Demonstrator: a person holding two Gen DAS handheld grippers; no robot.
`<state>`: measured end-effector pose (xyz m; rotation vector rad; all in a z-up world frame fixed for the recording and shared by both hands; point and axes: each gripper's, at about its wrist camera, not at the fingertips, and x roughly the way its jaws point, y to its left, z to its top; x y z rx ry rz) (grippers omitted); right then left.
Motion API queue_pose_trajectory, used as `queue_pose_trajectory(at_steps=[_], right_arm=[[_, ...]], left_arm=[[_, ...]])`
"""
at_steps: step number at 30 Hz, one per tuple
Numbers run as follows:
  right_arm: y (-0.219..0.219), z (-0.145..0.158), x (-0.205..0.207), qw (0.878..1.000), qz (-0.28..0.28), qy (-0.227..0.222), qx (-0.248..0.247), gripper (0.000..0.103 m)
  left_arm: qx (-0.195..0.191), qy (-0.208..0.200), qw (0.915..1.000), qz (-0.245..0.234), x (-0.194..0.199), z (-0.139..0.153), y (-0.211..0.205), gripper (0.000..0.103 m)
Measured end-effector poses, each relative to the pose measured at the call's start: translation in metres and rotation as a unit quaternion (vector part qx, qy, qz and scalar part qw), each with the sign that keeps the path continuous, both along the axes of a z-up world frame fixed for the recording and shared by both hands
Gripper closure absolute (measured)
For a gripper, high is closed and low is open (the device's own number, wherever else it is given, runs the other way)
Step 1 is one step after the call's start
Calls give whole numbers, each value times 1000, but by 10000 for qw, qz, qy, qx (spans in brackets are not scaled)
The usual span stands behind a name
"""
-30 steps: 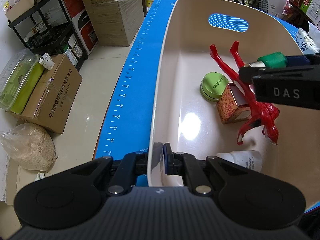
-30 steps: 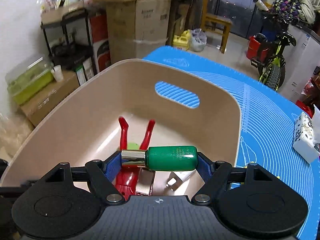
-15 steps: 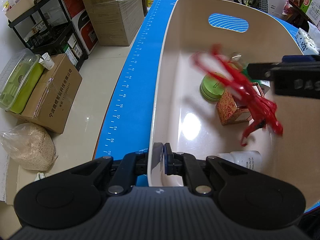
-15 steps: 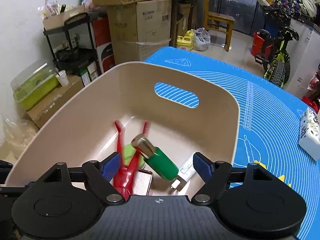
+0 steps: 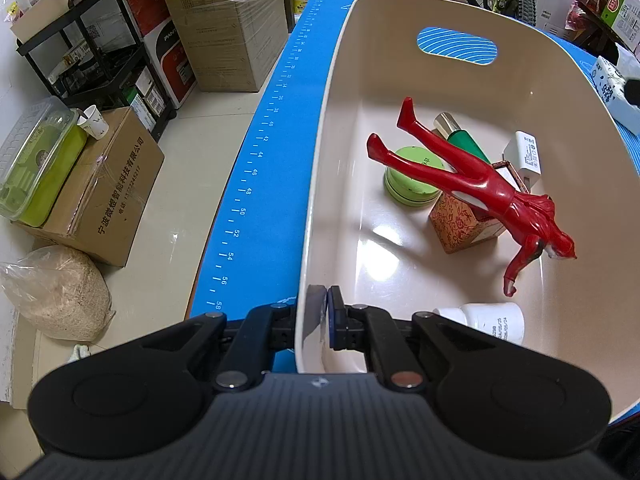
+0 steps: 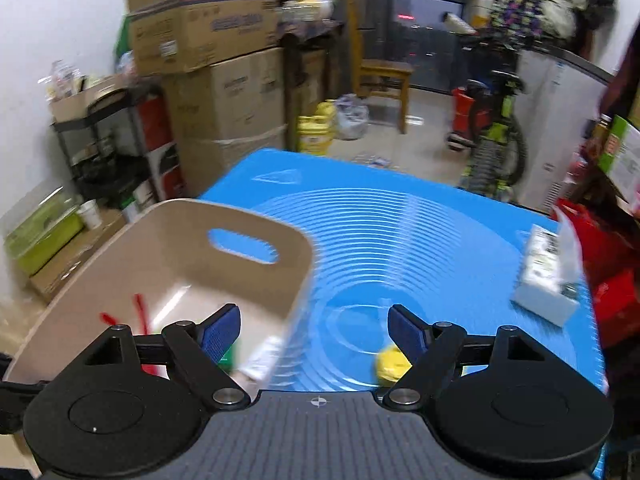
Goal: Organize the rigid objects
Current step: 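Grasp the black earbud case with the right gripper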
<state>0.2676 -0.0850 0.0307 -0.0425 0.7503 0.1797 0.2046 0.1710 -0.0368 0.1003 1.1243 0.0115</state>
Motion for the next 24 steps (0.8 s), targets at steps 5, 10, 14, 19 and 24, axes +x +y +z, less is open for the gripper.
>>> queue_pose_trajectory(at_steps=[5, 10, 14, 19, 24], right_arm=[[-36, -23, 7, 9988, -440, 220, -75, 19], [-55, -60, 11, 9959, -762, 478, -15, 19], [-60, -92, 12, 9937, -899, 674, -22, 19], [-60, -120, 14, 9916, -937, 894, -43, 20], [-58, -134, 18, 9908, -946, 963, -62, 22]], left_arm=[[-1, -1, 10000, -2, 0, 0, 0, 93], [-3, -1, 10000, -3, 0, 0, 0, 93], [-2, 1, 10000, 0, 0, 0, 0, 93], [-2, 1, 10000, 0, 0, 0, 0, 93], [5, 1, 10000, -1, 0, 0, 0, 92]])
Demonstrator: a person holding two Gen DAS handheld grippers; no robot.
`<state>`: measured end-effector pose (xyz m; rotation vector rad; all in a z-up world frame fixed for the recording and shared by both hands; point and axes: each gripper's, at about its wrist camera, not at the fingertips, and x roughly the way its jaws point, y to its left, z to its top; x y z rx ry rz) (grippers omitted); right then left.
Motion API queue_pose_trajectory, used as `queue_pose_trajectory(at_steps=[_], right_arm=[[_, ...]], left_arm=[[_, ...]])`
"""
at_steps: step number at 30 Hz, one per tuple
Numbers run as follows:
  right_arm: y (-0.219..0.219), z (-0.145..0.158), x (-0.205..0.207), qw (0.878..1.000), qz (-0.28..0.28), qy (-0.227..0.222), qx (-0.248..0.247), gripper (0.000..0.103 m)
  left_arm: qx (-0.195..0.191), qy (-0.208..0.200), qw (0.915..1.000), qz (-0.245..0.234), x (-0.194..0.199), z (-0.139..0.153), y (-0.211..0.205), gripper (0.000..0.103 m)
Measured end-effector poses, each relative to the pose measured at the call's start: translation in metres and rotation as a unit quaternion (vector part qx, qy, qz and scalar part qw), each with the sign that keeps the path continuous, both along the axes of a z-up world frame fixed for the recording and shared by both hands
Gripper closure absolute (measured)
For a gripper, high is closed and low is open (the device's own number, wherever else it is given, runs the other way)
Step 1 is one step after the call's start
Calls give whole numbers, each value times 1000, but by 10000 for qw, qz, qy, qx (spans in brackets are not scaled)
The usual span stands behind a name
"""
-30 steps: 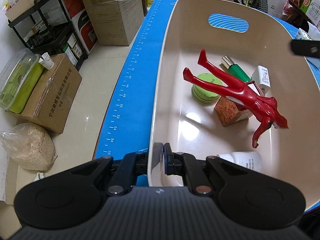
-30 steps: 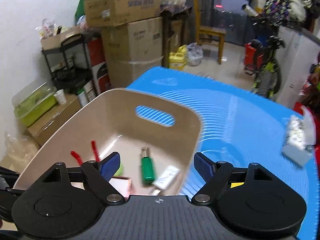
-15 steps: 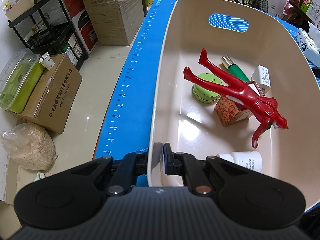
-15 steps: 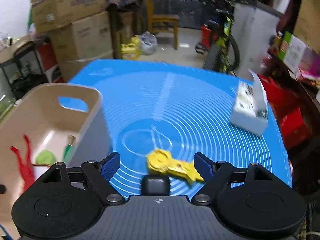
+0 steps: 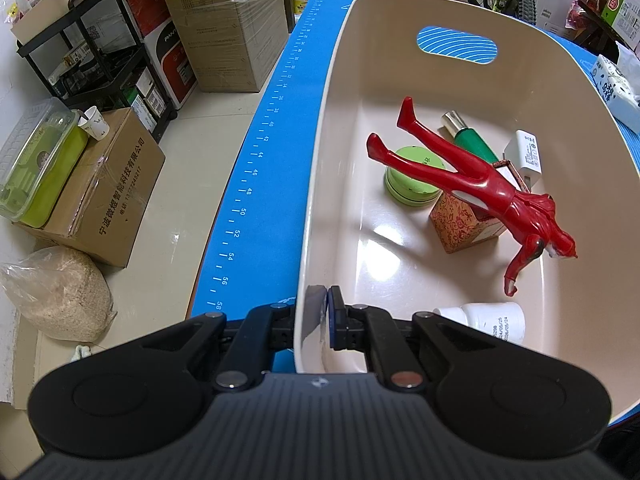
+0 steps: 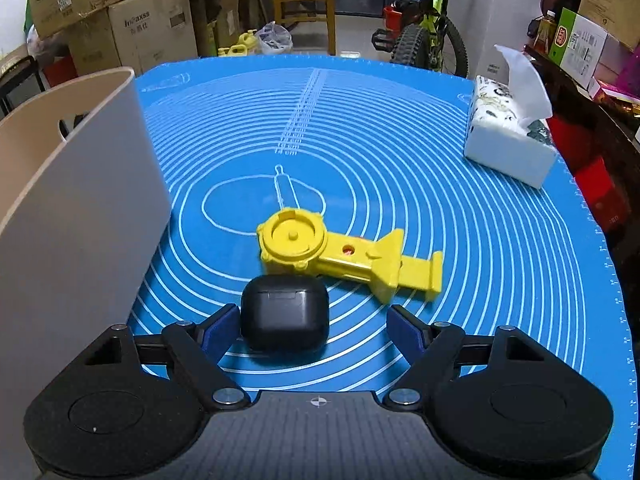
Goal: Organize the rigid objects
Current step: 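Grasp the black earbud case with the right gripper, then carry the black case into the basket and open the right gripper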
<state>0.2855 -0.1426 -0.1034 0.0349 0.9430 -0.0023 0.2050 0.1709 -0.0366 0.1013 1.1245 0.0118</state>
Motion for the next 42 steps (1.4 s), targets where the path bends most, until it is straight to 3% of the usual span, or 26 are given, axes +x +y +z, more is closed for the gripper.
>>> queue_pose_trajectory(at_steps=[5, 9, 19, 31, 42], right_arm=[[8, -4, -2, 9999, 38, -113, -62, 31], [12, -1, -3, 9995, 229, -197, -45, 50], [17, 12, -15, 9985, 281, -391, -277, 50], [31, 87, -26, 9916, 398, -1218, -202, 50], [91, 130, -20, 9833, 916, -1563, -141, 50]], left_arm=[[2, 1, 10000, -2, 0, 1, 0, 92], [4, 0, 10000, -4, 0, 1, 1, 92], [6, 1, 10000, -3, 0, 1, 1, 92], [5, 3, 10000, 0, 1, 2, 1, 92], [3, 4, 10000, 0, 1, 2, 1, 93]])
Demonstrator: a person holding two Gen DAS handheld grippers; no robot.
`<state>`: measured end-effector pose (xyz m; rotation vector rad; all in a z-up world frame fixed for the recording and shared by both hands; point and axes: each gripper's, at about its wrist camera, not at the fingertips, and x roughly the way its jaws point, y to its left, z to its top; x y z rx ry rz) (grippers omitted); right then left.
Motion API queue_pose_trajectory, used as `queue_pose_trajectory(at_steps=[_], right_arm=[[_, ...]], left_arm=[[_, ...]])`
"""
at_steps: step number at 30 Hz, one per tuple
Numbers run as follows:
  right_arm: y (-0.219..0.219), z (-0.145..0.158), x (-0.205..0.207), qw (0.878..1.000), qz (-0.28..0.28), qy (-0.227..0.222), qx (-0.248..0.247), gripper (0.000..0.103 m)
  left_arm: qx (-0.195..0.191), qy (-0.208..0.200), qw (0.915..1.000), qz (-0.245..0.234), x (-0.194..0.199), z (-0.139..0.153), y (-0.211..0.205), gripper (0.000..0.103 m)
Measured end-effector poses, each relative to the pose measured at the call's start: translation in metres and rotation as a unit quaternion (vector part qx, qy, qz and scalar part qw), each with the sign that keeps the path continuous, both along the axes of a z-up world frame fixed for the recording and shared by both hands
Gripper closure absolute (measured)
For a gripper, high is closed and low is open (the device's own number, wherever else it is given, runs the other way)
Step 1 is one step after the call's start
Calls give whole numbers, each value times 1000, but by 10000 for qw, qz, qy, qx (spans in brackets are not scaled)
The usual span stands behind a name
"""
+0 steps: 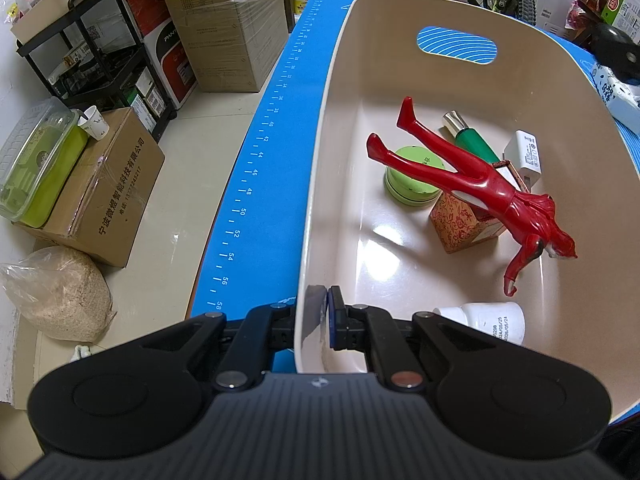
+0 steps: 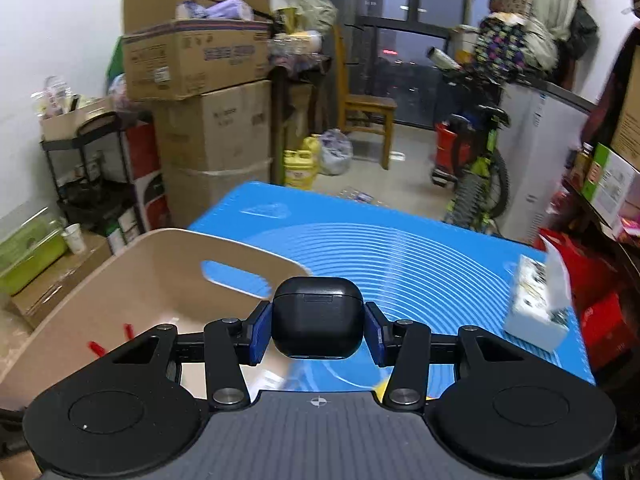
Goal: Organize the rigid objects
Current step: 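Carry the black case into the basket and open the right gripper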
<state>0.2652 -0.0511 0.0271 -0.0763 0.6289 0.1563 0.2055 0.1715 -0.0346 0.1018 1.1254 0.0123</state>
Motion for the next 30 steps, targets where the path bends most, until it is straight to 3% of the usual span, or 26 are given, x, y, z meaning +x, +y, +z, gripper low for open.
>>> queue_pose_trajectory(at_steps=[8, 18, 24, 30], right_arm=[[48, -4, 11, 9985, 460, 271, -116, 50], [91, -38, 13, 9887, 1005, 966, -558, 50], [101, -57, 12, 9803, 1162, 1429, -711, 50], [98, -55, 11, 9805, 1134, 1456, -673, 50]], left_arm=[[4, -1, 10000, 0, 0, 0, 0, 93], [2, -1, 10000, 1, 0, 0, 0, 93], [2, -1, 10000, 2, 0, 0, 0, 93], [4, -1, 10000, 0, 0, 0, -1, 93]])
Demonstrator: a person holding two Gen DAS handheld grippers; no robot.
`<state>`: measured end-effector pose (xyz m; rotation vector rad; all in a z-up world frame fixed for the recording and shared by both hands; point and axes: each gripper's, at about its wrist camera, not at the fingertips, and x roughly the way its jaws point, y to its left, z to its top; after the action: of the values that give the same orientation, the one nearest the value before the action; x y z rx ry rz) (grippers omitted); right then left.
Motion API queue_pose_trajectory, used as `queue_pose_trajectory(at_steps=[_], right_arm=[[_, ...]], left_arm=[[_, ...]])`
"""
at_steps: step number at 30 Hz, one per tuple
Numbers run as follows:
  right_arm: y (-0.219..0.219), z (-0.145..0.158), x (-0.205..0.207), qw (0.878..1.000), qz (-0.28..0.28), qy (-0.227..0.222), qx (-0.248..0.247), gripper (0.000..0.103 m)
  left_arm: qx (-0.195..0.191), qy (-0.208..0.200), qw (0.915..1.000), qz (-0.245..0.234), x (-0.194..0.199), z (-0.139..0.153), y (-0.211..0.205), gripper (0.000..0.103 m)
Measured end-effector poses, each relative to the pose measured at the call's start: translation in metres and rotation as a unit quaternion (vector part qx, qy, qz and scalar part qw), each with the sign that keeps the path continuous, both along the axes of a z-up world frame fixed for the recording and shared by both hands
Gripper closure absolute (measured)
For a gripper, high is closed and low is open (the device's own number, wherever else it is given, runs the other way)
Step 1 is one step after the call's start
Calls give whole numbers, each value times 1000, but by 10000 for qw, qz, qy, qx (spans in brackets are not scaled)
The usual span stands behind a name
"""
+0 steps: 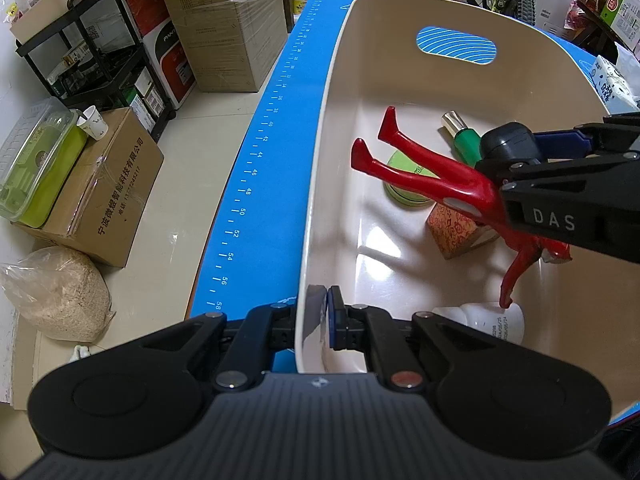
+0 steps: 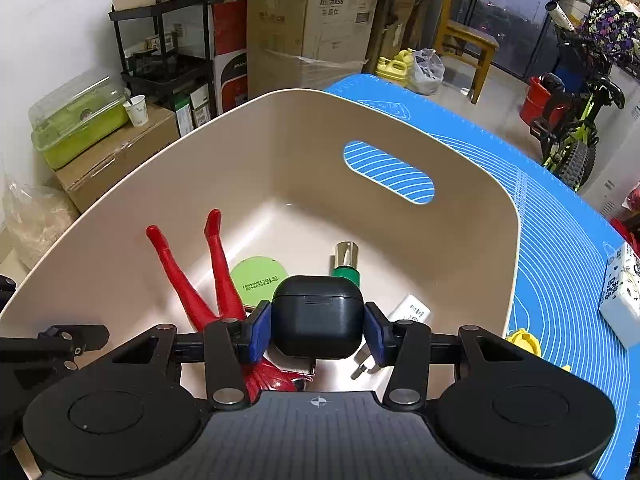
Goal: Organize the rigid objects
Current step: 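Carry the black case into the basket and open the right gripper, then grasp the yellow plastic toy part by its round end, right gripper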
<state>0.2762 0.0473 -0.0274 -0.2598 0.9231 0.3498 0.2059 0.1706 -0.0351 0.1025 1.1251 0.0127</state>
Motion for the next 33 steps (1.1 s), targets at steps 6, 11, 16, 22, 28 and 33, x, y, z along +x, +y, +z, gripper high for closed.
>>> queue_pose_trajectory(at_steps=[6, 11, 16, 22, 28, 33], right_arm=[[-9, 8, -2, 9996, -97, -64, 248, 38], [-30, 27, -6, 9976, -269, -315, 547, 31], [-62, 44, -10, 9936, -606, -558, 774, 29], [-114, 52, -4, 9885, -1120, -735, 697, 26], [-170, 29, 11, 9815, -1759, -493, 574, 23], [-196, -1, 22, 9803, -1914, -310, 376, 19]], left_arm=[[2, 0, 10000, -1, 0, -1, -1, 93], [1, 1, 10000, 1, 0, -1, -1, 93], [-1, 1, 10000, 2, 0, -1, -1, 93], [-1, 1, 10000, 1, 0, -1, -1, 93], [5, 2, 10000, -1, 0, -1, -1, 93], [9, 4, 10000, -1, -1, -1, -1, 92]])
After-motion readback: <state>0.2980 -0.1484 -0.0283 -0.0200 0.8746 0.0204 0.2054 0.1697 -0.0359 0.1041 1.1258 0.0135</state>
